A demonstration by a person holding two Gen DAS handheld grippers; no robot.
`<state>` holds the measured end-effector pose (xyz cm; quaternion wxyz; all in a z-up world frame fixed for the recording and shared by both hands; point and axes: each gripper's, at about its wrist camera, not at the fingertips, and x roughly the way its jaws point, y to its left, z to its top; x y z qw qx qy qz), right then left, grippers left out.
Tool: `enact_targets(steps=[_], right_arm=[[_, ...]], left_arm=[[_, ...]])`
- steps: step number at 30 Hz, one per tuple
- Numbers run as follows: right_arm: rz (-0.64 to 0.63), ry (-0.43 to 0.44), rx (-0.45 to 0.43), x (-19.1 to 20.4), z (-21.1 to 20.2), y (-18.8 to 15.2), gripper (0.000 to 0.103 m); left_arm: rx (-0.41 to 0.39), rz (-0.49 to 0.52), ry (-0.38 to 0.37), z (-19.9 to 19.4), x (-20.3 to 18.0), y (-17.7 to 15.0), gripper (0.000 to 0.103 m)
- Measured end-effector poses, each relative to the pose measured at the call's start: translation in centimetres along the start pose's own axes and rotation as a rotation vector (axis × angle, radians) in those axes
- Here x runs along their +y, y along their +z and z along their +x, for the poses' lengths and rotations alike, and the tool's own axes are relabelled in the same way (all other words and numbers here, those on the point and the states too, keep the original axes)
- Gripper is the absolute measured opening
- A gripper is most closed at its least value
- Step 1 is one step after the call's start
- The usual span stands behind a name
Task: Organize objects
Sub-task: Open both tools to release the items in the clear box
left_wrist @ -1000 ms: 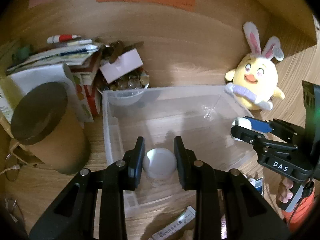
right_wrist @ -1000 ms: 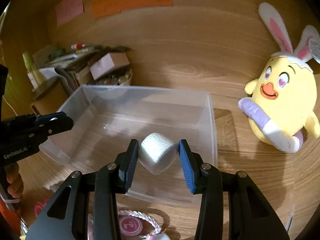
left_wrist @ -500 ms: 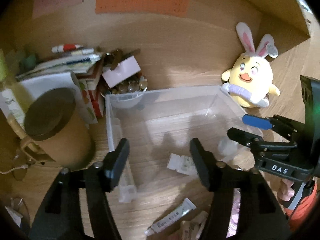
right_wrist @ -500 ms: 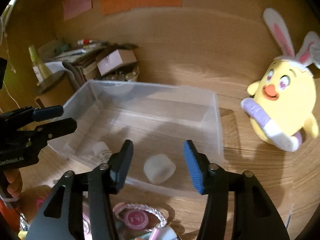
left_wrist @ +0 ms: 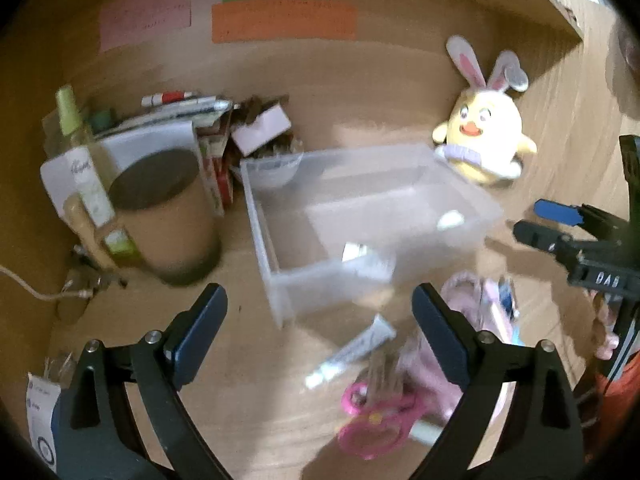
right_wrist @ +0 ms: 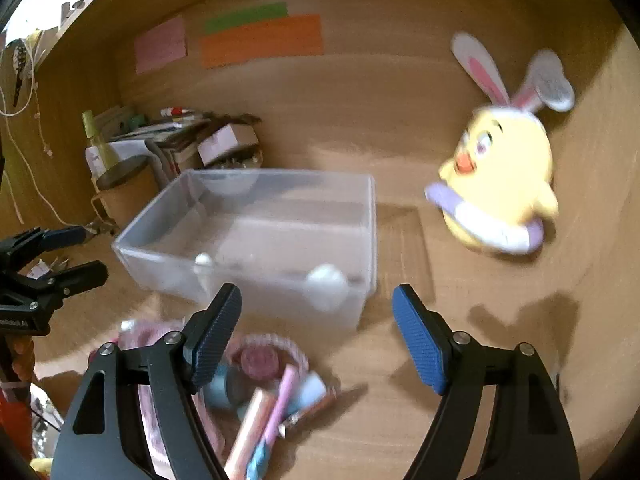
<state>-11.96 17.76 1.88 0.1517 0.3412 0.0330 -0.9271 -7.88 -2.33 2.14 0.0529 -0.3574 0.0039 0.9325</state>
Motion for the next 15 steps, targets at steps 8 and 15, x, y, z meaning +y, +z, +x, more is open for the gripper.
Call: enact_targets(steps=[8,15], right_arm=[[0.146,0.034,0.085,-2.2,1.0,-4.5,0.075],[0.201,0.073,0.138,-2.6,2.0,-6.3,0.057]], left_arm=[[0.125,-0.005,-0.027,1.4,-0.2,-4.6,0.094],[0.117,0.048,-0.029,1.7,-1.7,-5.6,0.087]])
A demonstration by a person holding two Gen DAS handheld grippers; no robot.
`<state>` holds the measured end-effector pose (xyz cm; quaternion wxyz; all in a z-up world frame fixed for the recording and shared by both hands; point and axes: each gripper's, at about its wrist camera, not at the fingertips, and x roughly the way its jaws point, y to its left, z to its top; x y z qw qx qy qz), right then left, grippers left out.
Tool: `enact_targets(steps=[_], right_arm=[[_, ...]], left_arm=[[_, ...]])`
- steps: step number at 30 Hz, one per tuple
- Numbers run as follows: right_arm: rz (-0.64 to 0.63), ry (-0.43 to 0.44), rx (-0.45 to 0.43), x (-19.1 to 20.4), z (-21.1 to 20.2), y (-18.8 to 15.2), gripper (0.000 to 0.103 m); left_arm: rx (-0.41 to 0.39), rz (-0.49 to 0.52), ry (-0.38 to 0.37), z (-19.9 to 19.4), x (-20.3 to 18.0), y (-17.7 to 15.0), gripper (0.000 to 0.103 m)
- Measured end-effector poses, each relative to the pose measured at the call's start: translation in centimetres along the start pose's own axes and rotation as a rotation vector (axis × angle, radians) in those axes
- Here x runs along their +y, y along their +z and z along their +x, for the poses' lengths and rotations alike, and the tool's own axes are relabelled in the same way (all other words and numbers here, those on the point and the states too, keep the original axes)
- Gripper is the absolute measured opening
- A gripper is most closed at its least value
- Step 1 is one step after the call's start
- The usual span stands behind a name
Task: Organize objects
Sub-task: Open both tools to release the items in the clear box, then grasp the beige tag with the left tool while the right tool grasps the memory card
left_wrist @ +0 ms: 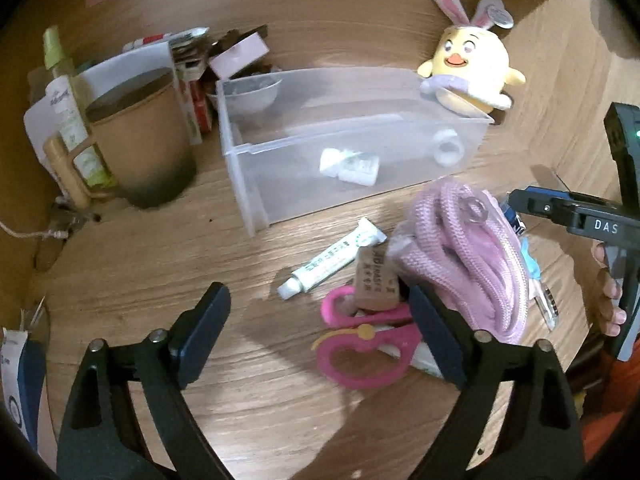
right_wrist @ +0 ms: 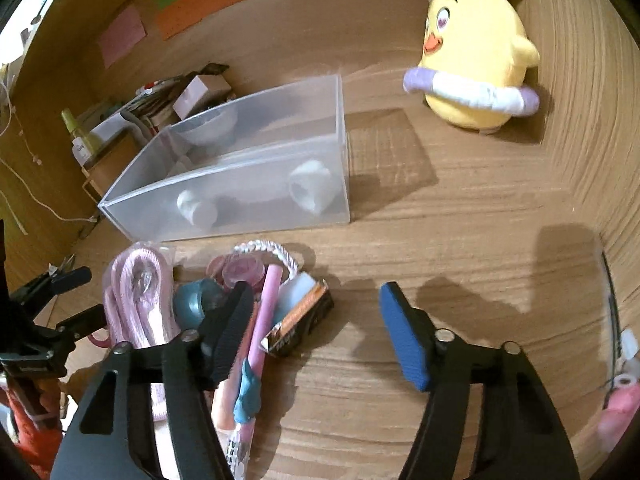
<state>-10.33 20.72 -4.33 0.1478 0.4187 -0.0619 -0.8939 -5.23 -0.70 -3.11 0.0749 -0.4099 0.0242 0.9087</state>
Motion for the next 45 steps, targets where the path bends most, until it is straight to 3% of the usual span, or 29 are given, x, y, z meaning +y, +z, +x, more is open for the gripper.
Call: enact_targets(steps=[5,10,14,17,20,25,29,31,37,41,45], right_arm=[[0.007,0.018,0.025,0.0,0.2,-0.7,0.040],[0.015,0.036,0.027,-0.3,0.2,-0.8,0.031],[0.010,0.030,0.040,-0.7,0.0,-0.8,0.019],[0.010,0.001,0.047,-1.3,0.0,-0.9,0.018],[0.019,-0.054,0.049,-2.2,0.1,-1.0,0.018],[0.065,0.002,0.063,-2.9,0.0,-1.2,0.020],[0.030,0.001,0.065,-1.8,0.0,-1.5,0.042],[-0.004,-0.030,0.067,-1.2,0.2,-1.7,0.044],[-0.082,-0.078,0.064,0.6,0.8,-1.7,0.069],[-0.088,-0.088,0.069,0.4,1.4,-1.1,0.069],[-0.099,-0.135,0.058,0.1,1.3,-1.3,0.061]], left_arm=[[-0.002,0.029,-0.008,0.7,-0.6,0.4,0.074],[0.013,0.042,-0.029,1.7,-1.0,0.8,0.056],[0.019,0.048,-0.059,2.2,-1.2,0.8,0.034],[0.013,0.047,-0.058,2.2,-1.1,0.7,0.024],[0.012,0.035,-0.059,2.2,-0.9,0.7,0.024],[0.001,0.000,-0.048,2.0,-0.1,0.9,0.024],[-0.025,-0.024,-0.045,1.1,0.7,1.3,0.024],[-0.043,-0.028,-0.037,0.5,0.9,1.5,0.024],[-0.082,-0.046,-0.027,-0.4,1.6,2.5,0.024],[-0.105,-0.058,-0.022,-0.7,1.9,3.3,0.024],[-0.123,-0.063,-0.022,-1.0,2.2,3.9,0.024]])
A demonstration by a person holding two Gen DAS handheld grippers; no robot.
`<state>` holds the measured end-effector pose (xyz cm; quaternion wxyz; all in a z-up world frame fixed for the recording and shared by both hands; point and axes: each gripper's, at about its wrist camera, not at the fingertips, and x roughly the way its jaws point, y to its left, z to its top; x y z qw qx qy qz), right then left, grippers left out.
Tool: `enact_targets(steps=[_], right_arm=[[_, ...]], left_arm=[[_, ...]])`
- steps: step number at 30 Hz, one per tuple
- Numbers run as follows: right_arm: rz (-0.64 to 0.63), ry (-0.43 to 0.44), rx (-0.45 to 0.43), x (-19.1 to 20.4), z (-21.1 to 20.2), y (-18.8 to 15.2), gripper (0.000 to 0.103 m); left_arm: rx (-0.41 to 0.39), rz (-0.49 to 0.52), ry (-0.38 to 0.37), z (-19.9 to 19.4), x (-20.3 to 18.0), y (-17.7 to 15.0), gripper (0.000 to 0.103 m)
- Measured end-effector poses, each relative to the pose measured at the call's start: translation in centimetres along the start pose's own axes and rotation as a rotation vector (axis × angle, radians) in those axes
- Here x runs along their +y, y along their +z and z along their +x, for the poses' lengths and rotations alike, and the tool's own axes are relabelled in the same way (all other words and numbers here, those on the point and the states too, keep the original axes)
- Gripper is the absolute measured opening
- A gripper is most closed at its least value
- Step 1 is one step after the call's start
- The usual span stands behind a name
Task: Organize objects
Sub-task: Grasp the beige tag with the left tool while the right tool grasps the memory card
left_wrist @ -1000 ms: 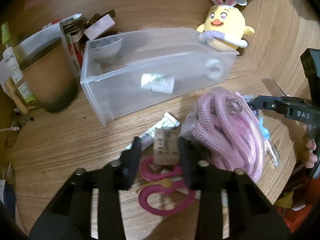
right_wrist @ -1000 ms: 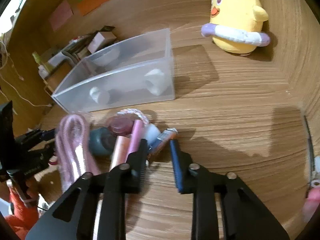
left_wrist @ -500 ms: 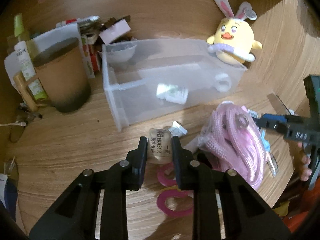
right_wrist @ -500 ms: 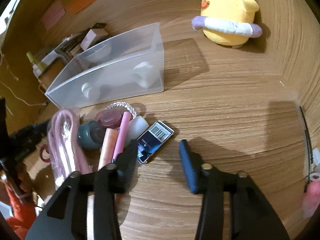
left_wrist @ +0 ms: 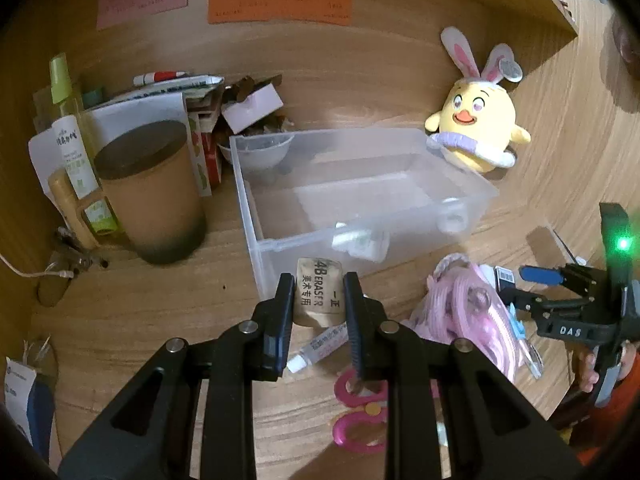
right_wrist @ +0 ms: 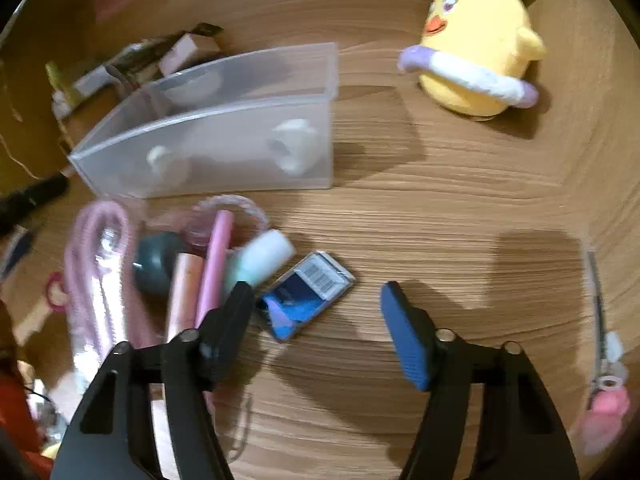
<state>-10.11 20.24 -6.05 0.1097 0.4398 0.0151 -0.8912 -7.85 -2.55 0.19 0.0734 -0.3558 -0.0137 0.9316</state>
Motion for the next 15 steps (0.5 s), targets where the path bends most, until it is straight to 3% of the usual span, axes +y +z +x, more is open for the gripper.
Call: enact_targets(steps=[4,6,11,15], right_arm=[[-0.008,-0.027,-0.013,-0.3,-0.4,-0.3,0.056],[-0.004,-0.041,-0.015,-0.7,-0.5,-0.1,0.049],[0.004,0.002,0.011,-0.5,0.0,0.4,0.049],[-0.058,-0.048,0.011,0.9,0.5,0.4,0.048]], left_arm=[[-0.010,-0.002,0.008,0.2,0.1,0.9,0.024],[-0.014,-0.005,0.014,0.4,0.2,1.7,0.024],[-0.035,-0.018,0.043,0.9,0.7,3.9,0.024],[-0.032,-0.023,0.050,1.8,0.9,5.4,0.024]])
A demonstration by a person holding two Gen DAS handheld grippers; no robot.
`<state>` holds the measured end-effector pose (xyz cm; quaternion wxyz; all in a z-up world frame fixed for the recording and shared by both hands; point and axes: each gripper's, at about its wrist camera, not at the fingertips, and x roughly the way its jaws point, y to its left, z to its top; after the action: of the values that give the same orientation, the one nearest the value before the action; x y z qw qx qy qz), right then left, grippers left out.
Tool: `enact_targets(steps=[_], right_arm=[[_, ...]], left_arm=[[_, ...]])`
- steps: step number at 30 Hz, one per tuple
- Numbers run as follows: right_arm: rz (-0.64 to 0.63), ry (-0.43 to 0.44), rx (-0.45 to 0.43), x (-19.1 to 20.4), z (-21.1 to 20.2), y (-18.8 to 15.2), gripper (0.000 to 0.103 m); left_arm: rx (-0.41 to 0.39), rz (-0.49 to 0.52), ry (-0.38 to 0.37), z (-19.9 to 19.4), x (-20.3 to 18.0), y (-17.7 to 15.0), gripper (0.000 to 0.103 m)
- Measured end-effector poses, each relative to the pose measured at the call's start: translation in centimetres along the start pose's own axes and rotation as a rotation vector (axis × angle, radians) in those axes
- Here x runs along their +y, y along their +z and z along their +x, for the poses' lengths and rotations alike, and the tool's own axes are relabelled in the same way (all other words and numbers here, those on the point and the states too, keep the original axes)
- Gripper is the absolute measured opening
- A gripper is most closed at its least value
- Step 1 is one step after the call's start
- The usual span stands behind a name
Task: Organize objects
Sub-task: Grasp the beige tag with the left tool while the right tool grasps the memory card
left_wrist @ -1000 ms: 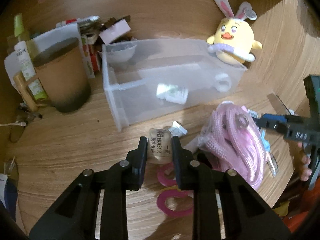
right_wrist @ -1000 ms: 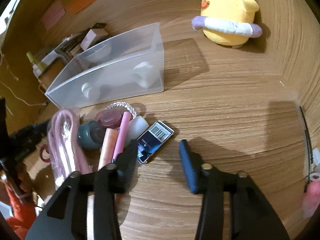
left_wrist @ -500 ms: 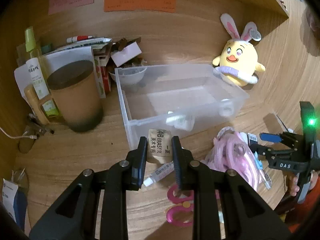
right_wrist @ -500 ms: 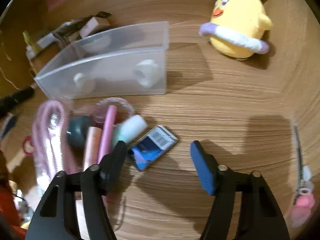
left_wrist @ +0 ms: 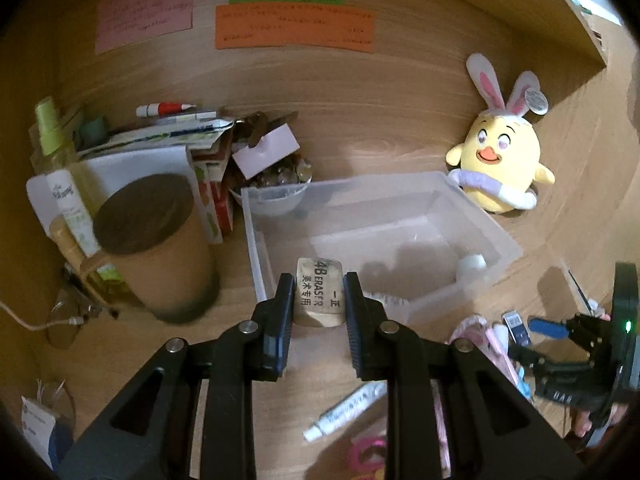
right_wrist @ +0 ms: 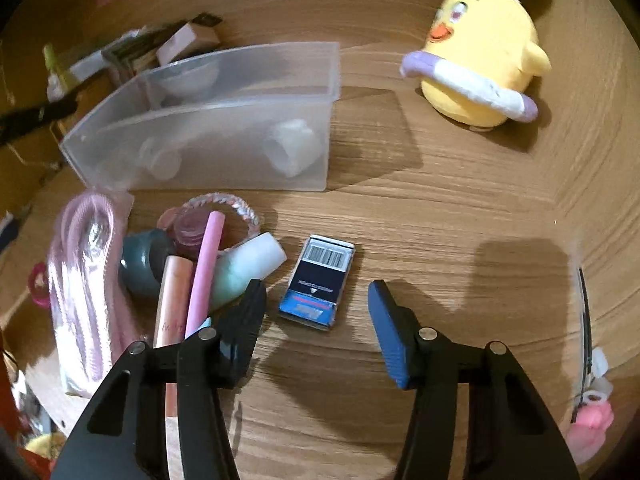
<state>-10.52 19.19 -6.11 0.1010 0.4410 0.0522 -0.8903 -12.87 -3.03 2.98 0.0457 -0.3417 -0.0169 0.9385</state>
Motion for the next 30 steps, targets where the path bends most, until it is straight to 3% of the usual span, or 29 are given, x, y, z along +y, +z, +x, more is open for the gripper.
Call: enact_targets(steps=[1,3,9,17,22,25,27,30], right_arm=[[-0.012,-0.016,-0.005,0.3,0.1,0.0,0.045],[-0.015,-0.009,-0.006,0.3,0.0,0.0,0.026],[0.036,-0.035,-0.036,-1.1,-0.6,0.4,0.025],[0.032,0.001,-0.231,-1.0,-5.8,5.2,0.025],[-0.014,0.024,-0.298,0.8,-6.4,8.4,0.025],[-0.035,0.053,-0.293,2.0,-5.0,10.3,0.025],[-0.045,0.064,-0.271,3.0,-3.8,11.1,0.025],[-0.051,0.085,-0.223,3.6,-1.6,12.0,0.025]], left_arm=[[0.003,0.002,0.005,0.3,0.0,0.2,0.024],[0.019,0.003,0.004,1.2,0.1,0.7,0.024],[0.080,-0.013,-0.022,3.8,0.5,1.3,0.024],[0.120,-0.015,-0.040,5.6,0.4,1.4,0.024],[0.112,-0.022,-0.054,5.0,0.5,1.3,0.024],[0.094,-0.020,-0.066,4.1,0.4,1.2,0.033],[0.081,-0.016,-0.063,3.4,0.4,1.1,0.051],[0.058,-0.005,-0.055,2.5,0.2,0.7,0.060]])
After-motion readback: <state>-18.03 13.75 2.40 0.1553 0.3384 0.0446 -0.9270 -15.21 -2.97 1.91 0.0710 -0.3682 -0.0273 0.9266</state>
